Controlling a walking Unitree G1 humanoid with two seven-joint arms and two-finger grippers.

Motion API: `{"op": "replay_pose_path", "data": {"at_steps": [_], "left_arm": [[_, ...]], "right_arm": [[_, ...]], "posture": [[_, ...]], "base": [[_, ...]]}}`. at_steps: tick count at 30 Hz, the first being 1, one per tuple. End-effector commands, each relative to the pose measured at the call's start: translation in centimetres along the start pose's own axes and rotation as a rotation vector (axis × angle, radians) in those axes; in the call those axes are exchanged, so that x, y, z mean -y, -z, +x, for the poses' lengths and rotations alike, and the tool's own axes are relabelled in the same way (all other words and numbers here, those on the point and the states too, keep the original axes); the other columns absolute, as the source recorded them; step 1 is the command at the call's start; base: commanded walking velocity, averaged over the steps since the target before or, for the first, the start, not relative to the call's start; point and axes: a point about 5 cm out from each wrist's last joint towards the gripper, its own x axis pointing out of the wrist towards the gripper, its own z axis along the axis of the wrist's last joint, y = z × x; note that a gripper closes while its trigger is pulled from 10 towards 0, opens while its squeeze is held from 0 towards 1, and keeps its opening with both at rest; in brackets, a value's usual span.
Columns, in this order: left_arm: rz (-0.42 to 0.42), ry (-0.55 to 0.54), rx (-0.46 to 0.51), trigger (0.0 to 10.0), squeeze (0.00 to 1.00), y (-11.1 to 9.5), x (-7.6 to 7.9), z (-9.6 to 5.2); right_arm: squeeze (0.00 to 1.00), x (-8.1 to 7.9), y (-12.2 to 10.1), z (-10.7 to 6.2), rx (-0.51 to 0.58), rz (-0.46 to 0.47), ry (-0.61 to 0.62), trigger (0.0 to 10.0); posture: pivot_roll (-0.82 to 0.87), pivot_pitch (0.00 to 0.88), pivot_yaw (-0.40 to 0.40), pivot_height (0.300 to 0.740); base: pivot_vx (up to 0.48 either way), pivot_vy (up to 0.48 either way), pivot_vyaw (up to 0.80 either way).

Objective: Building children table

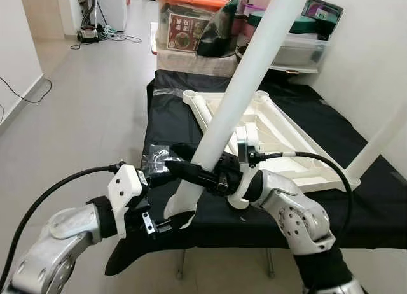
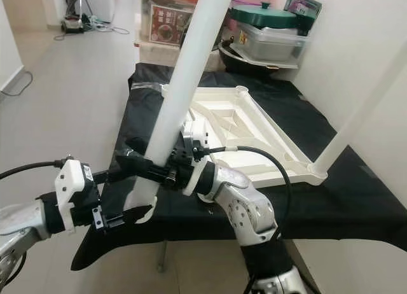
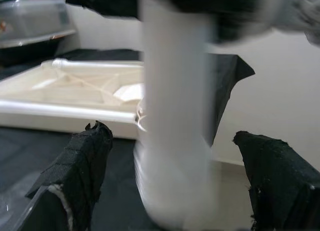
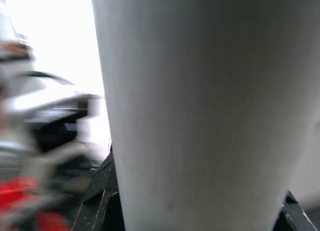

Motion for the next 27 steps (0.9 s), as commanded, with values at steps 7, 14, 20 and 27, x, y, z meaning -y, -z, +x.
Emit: {"op": "replay_pose_path", "data": {"at_steps": [7, 14, 20, 27], "left_arm": [[-0.026, -0.126, -0.038, 10.0, 0.00, 0.8, -0.3, -1.5], [-0.012, -0.264, -0.067, 10.0, 0.00, 1.5, -1.2, -2.4], [-0.003, -0.468, -0.080, 10.0, 0.00, 2.2, -2.4, -2.7], [0.004, -0.507, -0.082, 10.0, 0.00, 2.4, -2.6, -2.8]], "right_arm": [[0.00, 2.8, -0.8, -2.7, -0.083, -0.159, 0.167, 0.0], [0.00, 3.7, -0.7, -3.8, -0.110, -0.202, 0.234, 0.0], [0.00, 4.7, 0.8, -4.8, -0.143, -0.299, 0.382, 0.0], [0.00, 4.5, 2.0, -5.4, -0.178, -0.327, 0.416, 0.0]], "posture": [[0.09, 0.000, -0.153, 0.740], [0.08, 0.000, -0.155, 0.740], [0.08, 0.000, -0.156, 0.740], [0.08, 0.000, -0.153, 0.740]], "base": [[0.000, 0.000, 0.00], [0.000, 0.000, 0.00], [0.000, 0.000, 0.00], [0.000, 0.000, 0.00]]}}
